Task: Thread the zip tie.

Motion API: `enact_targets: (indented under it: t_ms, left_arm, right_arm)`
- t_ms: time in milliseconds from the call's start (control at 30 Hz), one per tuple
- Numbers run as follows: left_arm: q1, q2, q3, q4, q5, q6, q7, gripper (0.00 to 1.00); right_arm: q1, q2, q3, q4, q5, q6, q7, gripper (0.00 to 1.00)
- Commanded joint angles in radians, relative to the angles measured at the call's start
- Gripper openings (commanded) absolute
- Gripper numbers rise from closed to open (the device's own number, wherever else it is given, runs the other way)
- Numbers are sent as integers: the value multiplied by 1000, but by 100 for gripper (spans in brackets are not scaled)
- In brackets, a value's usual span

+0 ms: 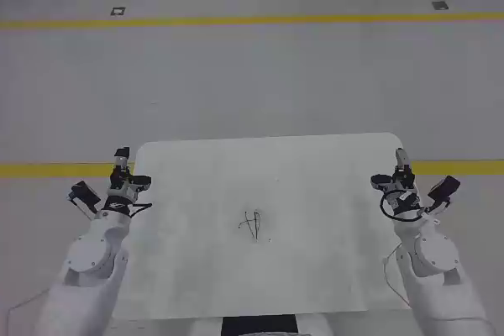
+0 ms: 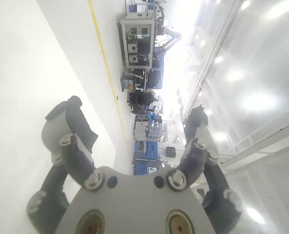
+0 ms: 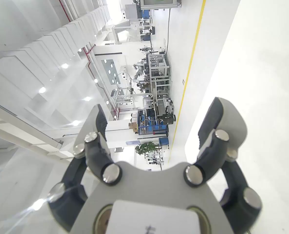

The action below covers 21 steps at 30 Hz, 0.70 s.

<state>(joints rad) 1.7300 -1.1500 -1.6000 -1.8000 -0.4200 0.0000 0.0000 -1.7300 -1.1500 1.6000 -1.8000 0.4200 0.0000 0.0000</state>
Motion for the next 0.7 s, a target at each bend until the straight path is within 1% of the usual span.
enact_targets:
  t_ms: [0, 33, 67, 100, 133, 167, 200, 233, 267, 300, 333, 367, 400, 433, 467, 533, 667]
  left_arm:
    - [0, 0, 0, 0, 0, 0, 0, 100]
    - [0, 0, 0, 0, 0, 0, 0, 100]
    - [0, 0, 0, 0, 0, 0, 0, 78]
    - [0, 0, 0, 0, 0, 0, 0, 100]
    - [0, 0, 0, 0, 0, 0, 0, 100]
    - [0, 0, 0, 0, 0, 0, 0, 78]
    - [0, 0, 0, 0, 0, 0, 0, 78]
    - [0, 0, 0, 0, 0, 0, 0, 78]
    - [0, 0, 0, 0, 0, 0, 0, 100]
    - [0, 0, 0, 0, 0, 0, 0, 78]
    - [0, 0, 0, 0, 0, 0, 0, 100]
    - [0, 0, 0, 0, 0, 0, 0, 78]
    - [0, 0, 0, 0, 0, 0, 0, 78]
    - [0, 0, 0, 0, 0, 0, 0, 100]
    - [0, 0, 0, 0, 0, 0, 0, 100]
    - [0, 0, 0, 0, 0, 0, 0, 100]
    - [0, 0, 0, 0, 0, 0, 0, 100]
  right_arm:
    - [0, 0, 0, 0, 0, 0, 0, 78]
    - [0, 0, 0, 0, 0, 0, 0, 100]
    - [0, 0, 0, 0, 0, 0, 0, 100]
    - [0, 0, 0, 0, 0, 0, 0, 78]
    - [0, 0, 0, 0, 0, 0, 0, 100]
    - [0, 0, 0, 0, 0, 0, 0, 78]
    - [0, 0, 0, 0, 0, 0, 0, 100]
    - [0, 0, 0, 0, 0, 0, 0, 100]
    - [0, 0, 0, 0, 0, 0, 0, 78]
    - [0, 0, 0, 0, 0, 0, 0, 78]
    - [0, 0, 0, 0, 0, 0, 0, 78]
    - [0, 0, 0, 0, 0, 0, 0, 100]
    - [0, 0, 0, 0, 0, 0, 0, 78]
    - [0, 0, 0, 0, 0, 0, 0, 78]
    - [0, 0, 0, 0, 0, 0, 0, 100]
    - [3, 1, -5, 1, -35, 8, 11, 100]
    - [17, 5, -34, -4, -177, 37, 56, 100]
